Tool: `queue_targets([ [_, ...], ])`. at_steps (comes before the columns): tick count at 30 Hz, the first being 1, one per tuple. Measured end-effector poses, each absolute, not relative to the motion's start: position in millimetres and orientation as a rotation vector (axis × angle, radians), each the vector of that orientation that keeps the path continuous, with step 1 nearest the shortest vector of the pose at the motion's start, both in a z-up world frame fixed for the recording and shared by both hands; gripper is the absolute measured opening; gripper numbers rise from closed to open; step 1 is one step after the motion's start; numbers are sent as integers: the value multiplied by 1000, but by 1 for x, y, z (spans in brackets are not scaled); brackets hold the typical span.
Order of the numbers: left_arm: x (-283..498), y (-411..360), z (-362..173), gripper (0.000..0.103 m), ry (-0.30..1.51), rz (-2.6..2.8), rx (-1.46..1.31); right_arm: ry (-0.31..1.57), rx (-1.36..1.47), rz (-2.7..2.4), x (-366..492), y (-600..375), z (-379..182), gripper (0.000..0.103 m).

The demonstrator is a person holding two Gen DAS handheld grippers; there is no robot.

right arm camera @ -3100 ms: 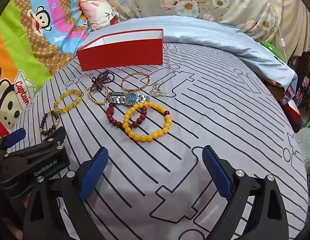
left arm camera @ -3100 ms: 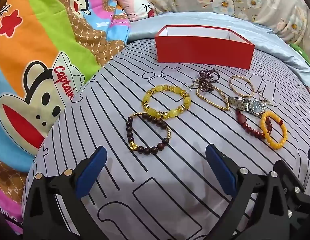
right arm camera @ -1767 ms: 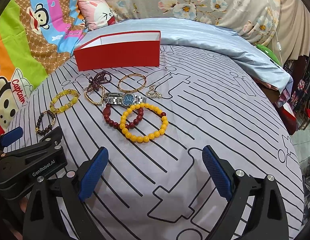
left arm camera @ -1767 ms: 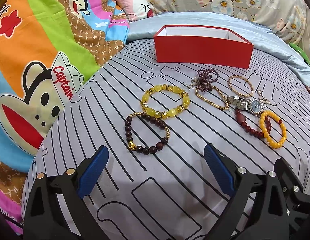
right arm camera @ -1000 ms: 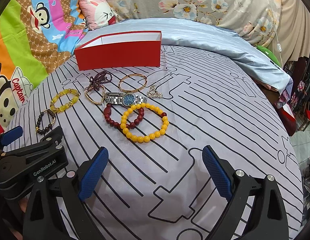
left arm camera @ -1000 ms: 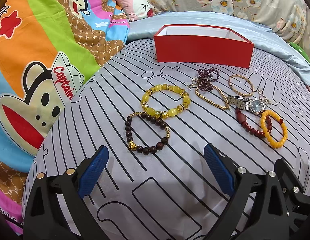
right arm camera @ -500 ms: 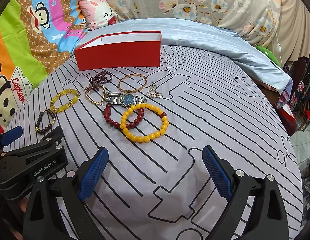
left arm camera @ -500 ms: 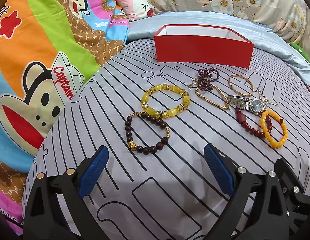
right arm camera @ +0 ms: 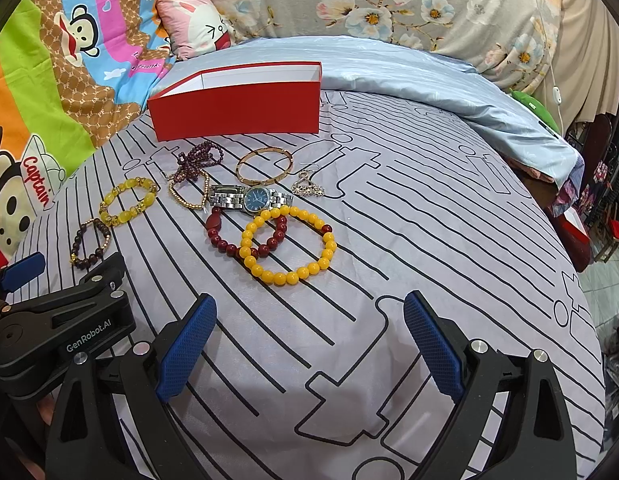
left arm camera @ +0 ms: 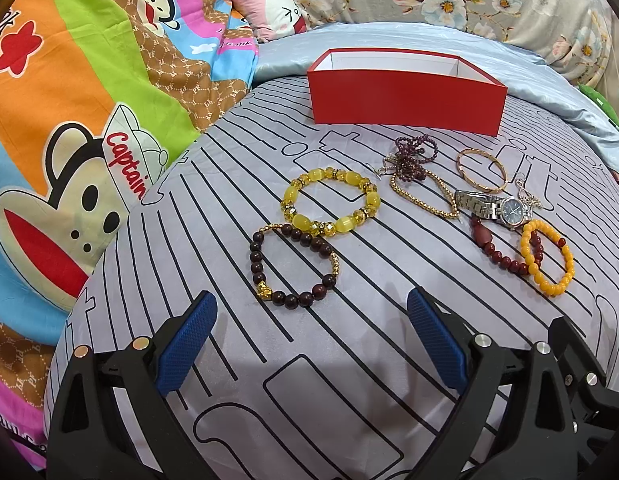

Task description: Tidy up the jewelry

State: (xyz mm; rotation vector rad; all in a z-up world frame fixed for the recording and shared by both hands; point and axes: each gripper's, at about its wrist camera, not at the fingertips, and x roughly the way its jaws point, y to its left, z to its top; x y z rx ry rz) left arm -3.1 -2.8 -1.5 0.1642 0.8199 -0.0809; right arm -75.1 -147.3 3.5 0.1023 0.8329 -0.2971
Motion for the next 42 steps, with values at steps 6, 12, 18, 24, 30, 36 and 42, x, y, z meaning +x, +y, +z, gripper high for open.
queue_targets([
  [6, -4, -3, -2, 92, 821, -80, 165, 833, 102, -297, -75, -147, 4, 91],
  [12, -3, -3, -3, 92, 821, -85, 163, 833, 102, -297, -75, -147, 3, 91],
  [18, 2, 9, -3, 92, 849, -101, 104, 836, 120, -286, -75, -150, 3, 91],
  [24, 18, 32, 3, 91, 855, -85, 73, 852, 131, -283, -72, -156, 3, 91],
  [30, 45, 36, 13, 91, 838, -98, 43, 872, 150, -268, -65, -164, 3, 91],
  [36, 73, 31, 13, 87, 856, -107, 28, 871, 167, -271, -61, -174, 7, 91],
  [42, 94, 27, -3, 60, 935, -129, 22, 873, 166, -260, -54, -176, 8, 91],
])
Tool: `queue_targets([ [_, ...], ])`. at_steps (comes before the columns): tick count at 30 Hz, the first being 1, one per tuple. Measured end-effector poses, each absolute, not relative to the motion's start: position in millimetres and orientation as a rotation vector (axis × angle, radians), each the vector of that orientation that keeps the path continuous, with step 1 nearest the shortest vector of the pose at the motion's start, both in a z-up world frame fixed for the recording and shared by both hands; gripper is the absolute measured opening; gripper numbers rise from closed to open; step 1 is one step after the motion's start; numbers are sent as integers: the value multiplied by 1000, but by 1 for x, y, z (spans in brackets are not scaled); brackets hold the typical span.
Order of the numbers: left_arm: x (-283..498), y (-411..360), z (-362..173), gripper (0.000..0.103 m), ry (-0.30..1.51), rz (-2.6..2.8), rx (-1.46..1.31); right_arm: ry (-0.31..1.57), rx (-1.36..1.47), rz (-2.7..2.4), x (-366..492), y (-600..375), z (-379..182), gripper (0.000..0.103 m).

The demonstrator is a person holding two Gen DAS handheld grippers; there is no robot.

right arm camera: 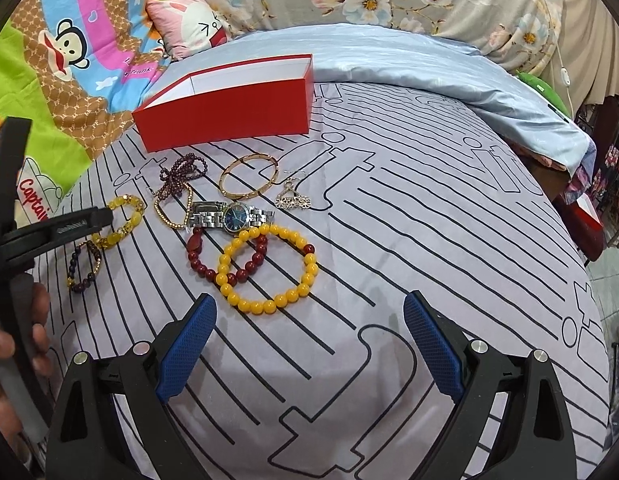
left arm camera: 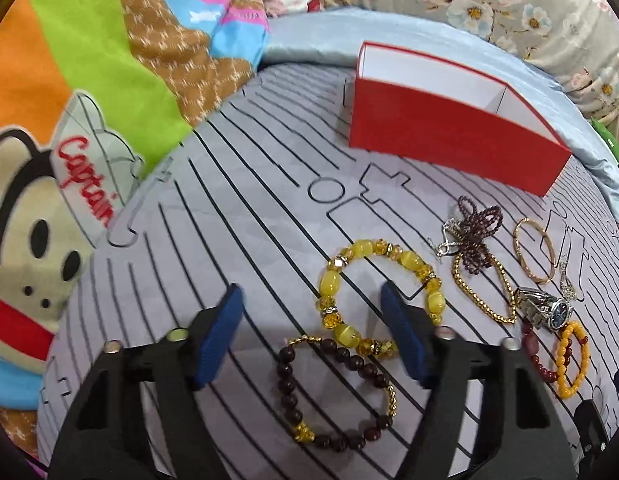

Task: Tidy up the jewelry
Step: 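Grasp the yellow translucent bead bracelet with the left gripper while the right gripper grasps the orange bead bracelet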

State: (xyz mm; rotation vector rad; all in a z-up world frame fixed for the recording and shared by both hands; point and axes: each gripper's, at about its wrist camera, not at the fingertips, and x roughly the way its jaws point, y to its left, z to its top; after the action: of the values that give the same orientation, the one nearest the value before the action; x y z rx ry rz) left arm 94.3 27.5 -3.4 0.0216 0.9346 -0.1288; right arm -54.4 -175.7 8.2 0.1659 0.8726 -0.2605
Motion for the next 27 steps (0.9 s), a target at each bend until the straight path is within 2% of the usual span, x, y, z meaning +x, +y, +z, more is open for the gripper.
queue_targets([
  [2, 95, 26, -4, 59, 925, -123, 37, 875, 167, -260, -53, -176, 7, 91],
  [5, 96, 24, -4, 46, 920, -134, 46, 879, 168, -261, -49, -178, 6, 91],
  [7, 96, 23, -3, 31, 919, -143, 46, 882, 172, -259, -47, -181, 6, 91],
  [8, 96, 23, -2, 26, 920, -148, 43, 884, 175, -258, -46, -182, 6, 91],
  [10, 97, 23, -2, 10, 925, -163, 31, 888, 180, -264, -44, -185, 7, 90],
  [13, 97, 25, 0, 10, 932, -181, 5, 886, 183, -265, -40, -189, 9, 86],
  [21, 89, 22, 3, 10, 925, -194, -3, 946, 190, -253, -25, -194, -1, 53],
  [23, 89, 22, 4, 10, 924, -197, -2, 955, 183, -250, -23, -192, -3, 49],
  [27, 88, 21, 5, 10, 925, -201, -5, 953, 156, -249, -20, -189, -3, 32],
])
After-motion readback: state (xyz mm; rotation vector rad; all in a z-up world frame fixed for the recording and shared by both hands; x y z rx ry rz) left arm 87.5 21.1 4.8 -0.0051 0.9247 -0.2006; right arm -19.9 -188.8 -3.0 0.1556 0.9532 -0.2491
